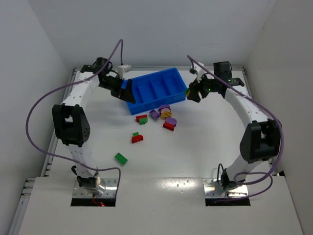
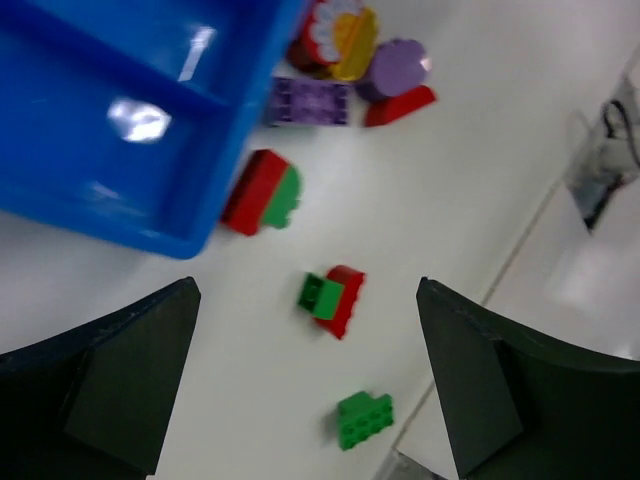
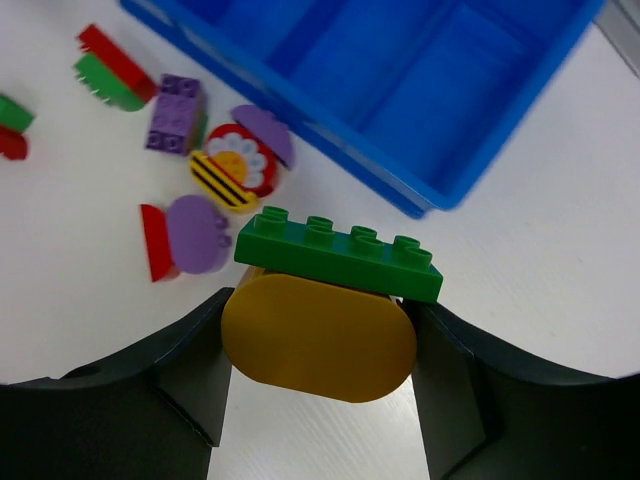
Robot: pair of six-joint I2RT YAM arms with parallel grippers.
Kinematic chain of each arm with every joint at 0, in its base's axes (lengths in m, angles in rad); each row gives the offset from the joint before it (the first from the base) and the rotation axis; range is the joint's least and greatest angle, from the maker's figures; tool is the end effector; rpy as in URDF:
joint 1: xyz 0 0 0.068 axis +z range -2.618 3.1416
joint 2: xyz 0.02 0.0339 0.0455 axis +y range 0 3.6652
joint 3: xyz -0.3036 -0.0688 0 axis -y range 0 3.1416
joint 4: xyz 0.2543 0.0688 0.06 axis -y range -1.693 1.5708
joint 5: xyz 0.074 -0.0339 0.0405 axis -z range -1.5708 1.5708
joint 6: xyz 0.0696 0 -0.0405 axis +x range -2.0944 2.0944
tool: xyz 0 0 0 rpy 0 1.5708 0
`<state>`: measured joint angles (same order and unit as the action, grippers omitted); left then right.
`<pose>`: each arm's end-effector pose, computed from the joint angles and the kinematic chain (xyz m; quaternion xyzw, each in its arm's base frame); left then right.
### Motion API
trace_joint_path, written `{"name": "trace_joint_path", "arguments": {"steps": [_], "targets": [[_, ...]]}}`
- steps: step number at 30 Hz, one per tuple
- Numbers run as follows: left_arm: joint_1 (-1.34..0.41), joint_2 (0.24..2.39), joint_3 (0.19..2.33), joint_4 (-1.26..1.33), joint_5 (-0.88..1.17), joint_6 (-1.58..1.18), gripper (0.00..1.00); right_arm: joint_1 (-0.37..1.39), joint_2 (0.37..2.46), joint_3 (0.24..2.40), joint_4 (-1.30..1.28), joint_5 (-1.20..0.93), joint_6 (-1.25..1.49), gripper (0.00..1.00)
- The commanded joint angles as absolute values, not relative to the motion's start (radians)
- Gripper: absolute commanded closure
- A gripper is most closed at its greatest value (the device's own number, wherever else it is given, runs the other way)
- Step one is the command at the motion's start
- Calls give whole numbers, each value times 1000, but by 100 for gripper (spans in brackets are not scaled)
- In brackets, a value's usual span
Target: Sort the legos into containers by color
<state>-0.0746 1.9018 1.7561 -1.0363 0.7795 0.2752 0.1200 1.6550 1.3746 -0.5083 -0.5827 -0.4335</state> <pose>0.4210 -0.0805 0.3088 0.2302 0.8810 -0.3530 0.2151 0.3922 0.0859 0.3096 -0.3473 0.8219 0.2053 0.4021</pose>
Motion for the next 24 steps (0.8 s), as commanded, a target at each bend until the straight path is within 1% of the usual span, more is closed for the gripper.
{"name": "trace_joint_path", "arguments": {"steps": [1,2,5,10,12,14,19,24], "targets": [[-149,1856,1778,-1095,934,276,3,170,1678,1417,-522,-738,-526,100],[-149,1856,1778,-1082,965,276,4,181,1687,1430,-522,-747,-546,100],[-170,1847,1789,-1055,965,252,5,228,1687,1430,-520,-747,-567,100],[-218,1868,1798,-1046,1046,207,5,311,1687,1430,-465,-735,-568,100],[-218,1868,1786,-984,1072,163,5,330,1687,1407,-430,-709,-558,100],[-218,1868,1773,-934,1081,109,0,348,1675,1397,-396,-709,-549,100],[-209,1879,1773,-827,1100,-3,0,403,1635,1344,-319,-690,-514,100],[-219,1901,1793,-798,1123,-37,0,445,1635,1325,-276,-663,-482,100]]}}
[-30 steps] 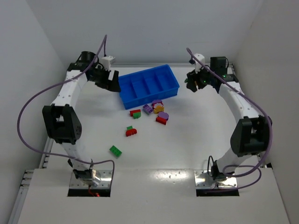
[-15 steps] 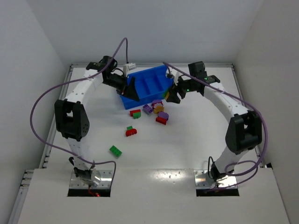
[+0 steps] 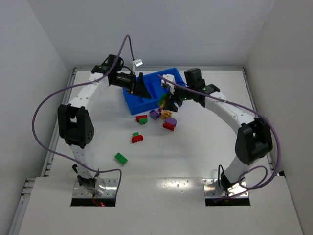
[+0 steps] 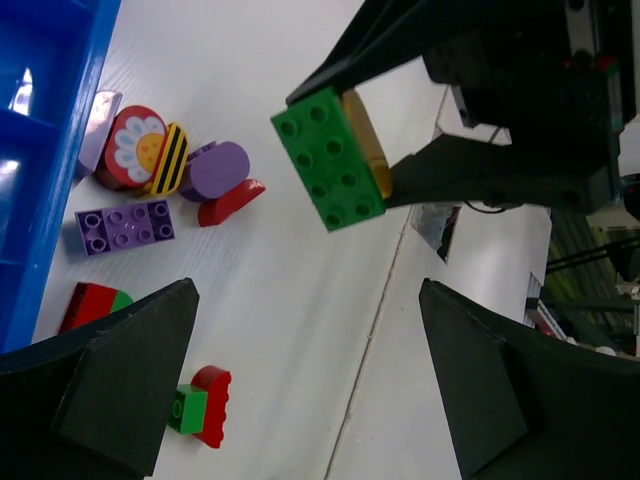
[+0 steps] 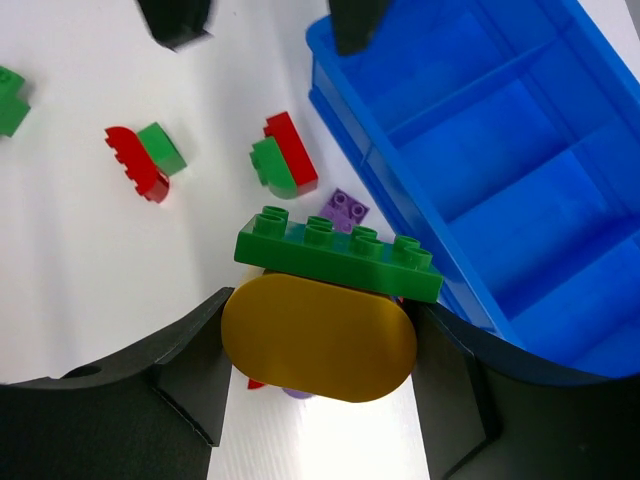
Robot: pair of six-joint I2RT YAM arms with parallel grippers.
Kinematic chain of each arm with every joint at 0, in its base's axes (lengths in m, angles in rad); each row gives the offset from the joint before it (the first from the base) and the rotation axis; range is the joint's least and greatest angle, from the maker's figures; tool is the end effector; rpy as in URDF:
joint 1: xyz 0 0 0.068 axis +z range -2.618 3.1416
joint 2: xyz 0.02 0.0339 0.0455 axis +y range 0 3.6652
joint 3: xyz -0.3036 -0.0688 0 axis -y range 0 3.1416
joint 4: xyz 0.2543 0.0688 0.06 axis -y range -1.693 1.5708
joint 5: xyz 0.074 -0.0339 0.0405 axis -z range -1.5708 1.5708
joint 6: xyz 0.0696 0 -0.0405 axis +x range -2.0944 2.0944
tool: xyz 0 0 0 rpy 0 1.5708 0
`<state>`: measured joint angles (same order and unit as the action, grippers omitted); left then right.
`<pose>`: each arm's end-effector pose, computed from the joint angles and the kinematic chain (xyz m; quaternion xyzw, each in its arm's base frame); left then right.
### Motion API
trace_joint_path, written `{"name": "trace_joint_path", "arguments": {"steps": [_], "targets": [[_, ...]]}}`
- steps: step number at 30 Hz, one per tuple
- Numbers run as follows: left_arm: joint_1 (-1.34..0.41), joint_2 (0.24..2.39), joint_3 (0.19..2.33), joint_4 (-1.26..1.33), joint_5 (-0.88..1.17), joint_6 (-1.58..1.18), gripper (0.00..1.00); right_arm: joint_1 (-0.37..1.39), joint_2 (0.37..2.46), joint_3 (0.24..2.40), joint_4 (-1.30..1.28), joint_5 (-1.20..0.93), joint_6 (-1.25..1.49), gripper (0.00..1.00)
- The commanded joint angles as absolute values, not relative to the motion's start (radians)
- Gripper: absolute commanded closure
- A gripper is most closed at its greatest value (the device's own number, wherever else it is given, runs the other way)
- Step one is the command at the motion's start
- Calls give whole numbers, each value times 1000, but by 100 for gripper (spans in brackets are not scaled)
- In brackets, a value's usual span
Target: Sort the legos into containers by color
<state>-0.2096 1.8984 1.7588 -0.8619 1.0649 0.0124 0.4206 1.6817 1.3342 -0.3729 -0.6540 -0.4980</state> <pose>0.4137 -0.1503 0.3342 0.2333 0.8060 -0.5087 0.1928 0.3572 0.2062 0.2998 -0.5012 0.7145 0.2773 0.4017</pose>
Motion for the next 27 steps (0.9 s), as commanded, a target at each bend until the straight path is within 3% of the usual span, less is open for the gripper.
{"name": "trace_joint_path", "arguments": {"steps": [1,24,26,27], "targets": [[-228,1913,1804,-798,1123,-37,0,457,1626,1325,-265,-663,-473,100],[-238,1940,1813,-779,1123,-55,0,581,1678,1410,-222,-509,-462,100],[-238,1951,1813,-779,1150,-55,5,581,1689,1410,-212,-500,-462,100],[-238,1951,1813,-779,1150,-55,16,590,1689,1410,-212,-500,-462,100]]}}
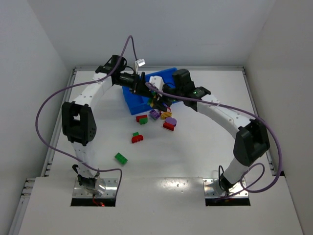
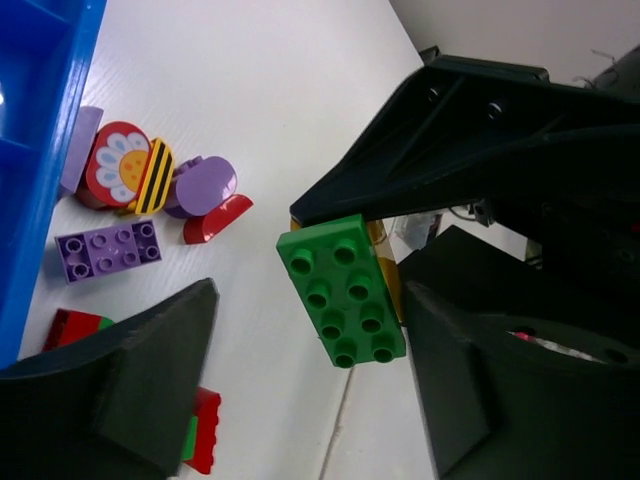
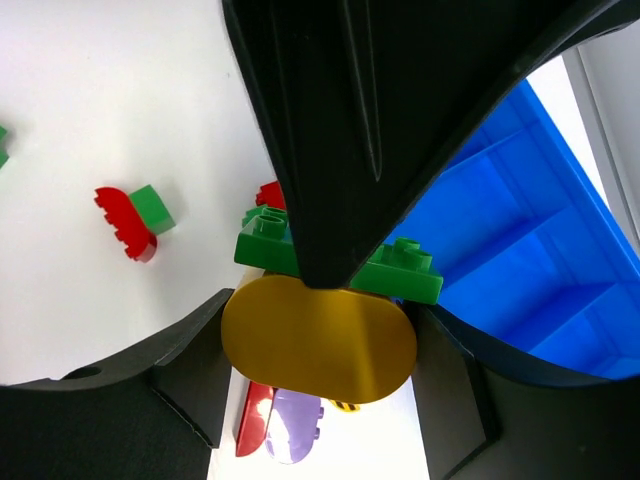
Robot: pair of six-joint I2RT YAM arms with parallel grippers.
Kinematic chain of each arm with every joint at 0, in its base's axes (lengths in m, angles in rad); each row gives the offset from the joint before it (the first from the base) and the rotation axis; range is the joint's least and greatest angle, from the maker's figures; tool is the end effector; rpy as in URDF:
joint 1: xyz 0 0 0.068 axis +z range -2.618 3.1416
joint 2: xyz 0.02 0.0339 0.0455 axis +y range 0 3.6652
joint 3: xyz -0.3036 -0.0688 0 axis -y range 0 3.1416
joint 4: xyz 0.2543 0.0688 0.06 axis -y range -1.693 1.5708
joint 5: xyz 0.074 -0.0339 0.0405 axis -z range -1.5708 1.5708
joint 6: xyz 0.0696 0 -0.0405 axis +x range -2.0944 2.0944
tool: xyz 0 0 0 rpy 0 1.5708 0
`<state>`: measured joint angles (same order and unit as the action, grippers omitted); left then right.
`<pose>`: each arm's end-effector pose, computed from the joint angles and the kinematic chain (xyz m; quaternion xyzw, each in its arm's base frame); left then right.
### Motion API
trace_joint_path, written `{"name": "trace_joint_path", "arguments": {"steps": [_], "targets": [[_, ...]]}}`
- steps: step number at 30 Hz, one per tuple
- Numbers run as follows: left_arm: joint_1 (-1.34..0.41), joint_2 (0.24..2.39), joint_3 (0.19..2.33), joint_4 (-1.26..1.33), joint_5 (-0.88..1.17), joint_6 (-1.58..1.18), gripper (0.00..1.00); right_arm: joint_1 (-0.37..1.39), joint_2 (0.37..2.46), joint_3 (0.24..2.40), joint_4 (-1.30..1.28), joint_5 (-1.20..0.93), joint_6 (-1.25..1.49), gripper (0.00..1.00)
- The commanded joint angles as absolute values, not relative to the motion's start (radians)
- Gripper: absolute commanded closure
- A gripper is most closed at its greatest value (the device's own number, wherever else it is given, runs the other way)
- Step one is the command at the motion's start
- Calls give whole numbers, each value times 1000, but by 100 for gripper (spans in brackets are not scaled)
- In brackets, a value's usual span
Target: Sort the legos into containers by color
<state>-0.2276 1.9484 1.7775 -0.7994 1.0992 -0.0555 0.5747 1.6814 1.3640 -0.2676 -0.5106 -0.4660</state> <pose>0.4268 -0.1625 0.3244 0.2239 0.7983 -0.5296 0.1793 0.3392 0.2602 0.3185 -0.5275 0.6802 0.2470 0.4451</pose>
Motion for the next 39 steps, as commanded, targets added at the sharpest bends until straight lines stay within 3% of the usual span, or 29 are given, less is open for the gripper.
{"name": "trace_joint_path", "arguments": {"steps": [1,3,6,7,11,23,30,35,39], "targets": [[-238,1951,1813,-779,1175,-55,24,591,1689,1410,-212,-491,-462,100],[-238,1951,1804,-779,1193,-55,44,591,1689,1410,-212,-480,-462,100],[-238,1951,1784,-779,1223,-32,62,600,1698,1410,-203,-469,-462,100],[-238,1951,1784,-779,1233,-32,72,600,1698,1401,-202,-459,-462,100],[-238,1951,1763,-779,1253,-23,85,600,1698,1365,-183,-417,-462,100],[-138,1924,1775,-779,1238,-5,91,589,1615,1264,-160,-364,-489,100],[-89,1934,1816,-652,1151,-96,91,580,1585,1215,-169,-344,-488,100],[-80,1847,1705,-471,610,-224,91,558,1635,1290,-175,-310,-355,100],[-123,1744,1546,-308,355,-339,93,525,1704,1417,-216,-328,-188,100]]}}
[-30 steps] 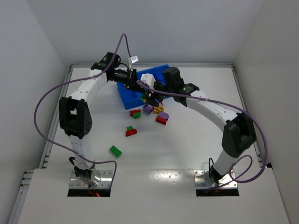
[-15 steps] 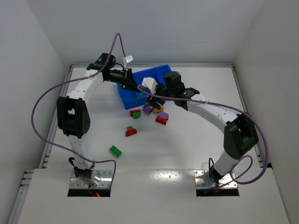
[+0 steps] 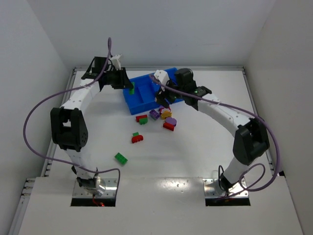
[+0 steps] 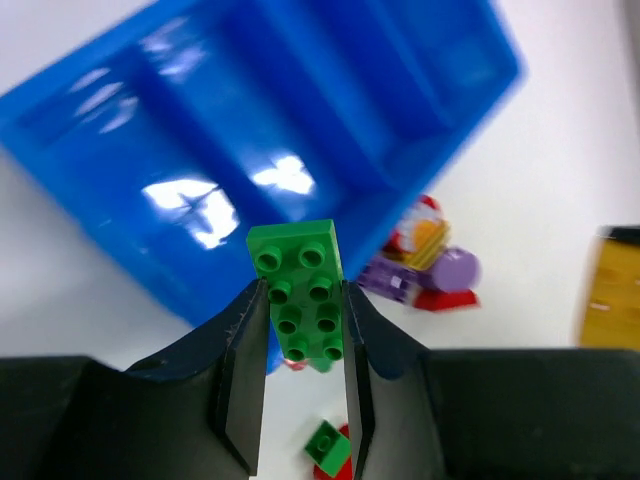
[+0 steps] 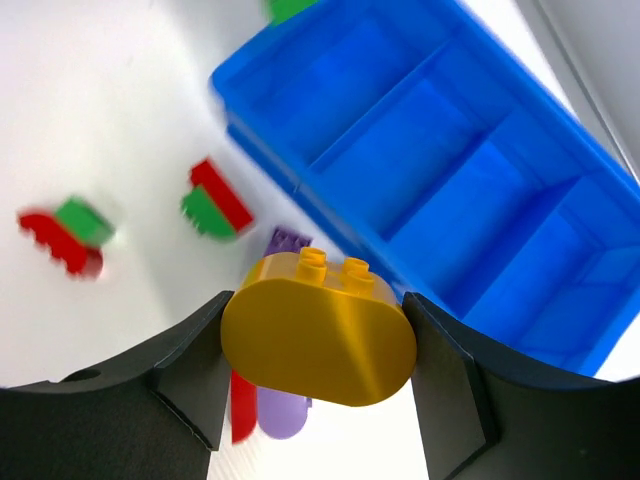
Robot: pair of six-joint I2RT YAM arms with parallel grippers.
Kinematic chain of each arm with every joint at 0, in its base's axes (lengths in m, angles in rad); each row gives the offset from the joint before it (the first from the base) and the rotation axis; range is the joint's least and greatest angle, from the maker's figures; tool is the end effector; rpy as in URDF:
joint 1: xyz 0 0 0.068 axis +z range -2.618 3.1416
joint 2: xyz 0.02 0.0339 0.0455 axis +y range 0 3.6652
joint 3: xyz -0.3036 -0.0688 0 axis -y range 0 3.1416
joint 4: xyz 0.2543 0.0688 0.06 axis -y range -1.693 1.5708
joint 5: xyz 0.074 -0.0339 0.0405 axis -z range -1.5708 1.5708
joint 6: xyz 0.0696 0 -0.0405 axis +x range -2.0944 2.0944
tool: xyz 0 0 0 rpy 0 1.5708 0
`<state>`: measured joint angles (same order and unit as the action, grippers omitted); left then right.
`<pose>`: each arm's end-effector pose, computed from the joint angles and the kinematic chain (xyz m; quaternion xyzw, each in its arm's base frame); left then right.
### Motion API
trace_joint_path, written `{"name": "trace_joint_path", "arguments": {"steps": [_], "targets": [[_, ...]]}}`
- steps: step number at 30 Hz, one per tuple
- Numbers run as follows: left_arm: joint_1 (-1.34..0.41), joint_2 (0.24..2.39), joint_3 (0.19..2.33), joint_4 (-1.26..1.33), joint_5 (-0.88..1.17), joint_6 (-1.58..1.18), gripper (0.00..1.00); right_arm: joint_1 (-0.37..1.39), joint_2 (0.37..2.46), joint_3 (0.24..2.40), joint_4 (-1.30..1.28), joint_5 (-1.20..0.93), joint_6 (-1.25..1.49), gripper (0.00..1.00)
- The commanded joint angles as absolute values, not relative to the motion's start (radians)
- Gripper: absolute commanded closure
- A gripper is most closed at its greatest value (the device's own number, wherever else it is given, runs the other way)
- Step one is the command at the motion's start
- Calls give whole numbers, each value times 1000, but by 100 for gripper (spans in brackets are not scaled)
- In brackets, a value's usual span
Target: Sort the legos into containers by color
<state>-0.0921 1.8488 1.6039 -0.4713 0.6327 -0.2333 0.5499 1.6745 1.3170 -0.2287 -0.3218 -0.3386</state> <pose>0.4570 -0.0835 0.3166 0.0676 0.8719 -0.3432 0.3428 0.3528 0.2421 0.3052 -0.4422 0.7529 0.1896 0.4491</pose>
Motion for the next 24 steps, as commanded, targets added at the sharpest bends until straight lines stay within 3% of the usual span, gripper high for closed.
{"name": "trace_joint_path", "arguments": {"steps": [1,10,13,15,24], "targets": [[-136,1744,1534,-296,281,-353,93,525,1713,1433,-225,-350,-163,100],[-158,1767,1459,-183,198,-566,93,465,1861,1635,-252,-455,87,100],[-158,1781,1459,-183,158,-586,92,446,1905,1683,-262,-503,159,100],[-158,1790,1459,-183,123,-595,84,437,1939,1713,-252,-521,190,100],[-187,1844,1468,-183,110,-594,84,408,2052,1805,-170,-578,328,100]]}}
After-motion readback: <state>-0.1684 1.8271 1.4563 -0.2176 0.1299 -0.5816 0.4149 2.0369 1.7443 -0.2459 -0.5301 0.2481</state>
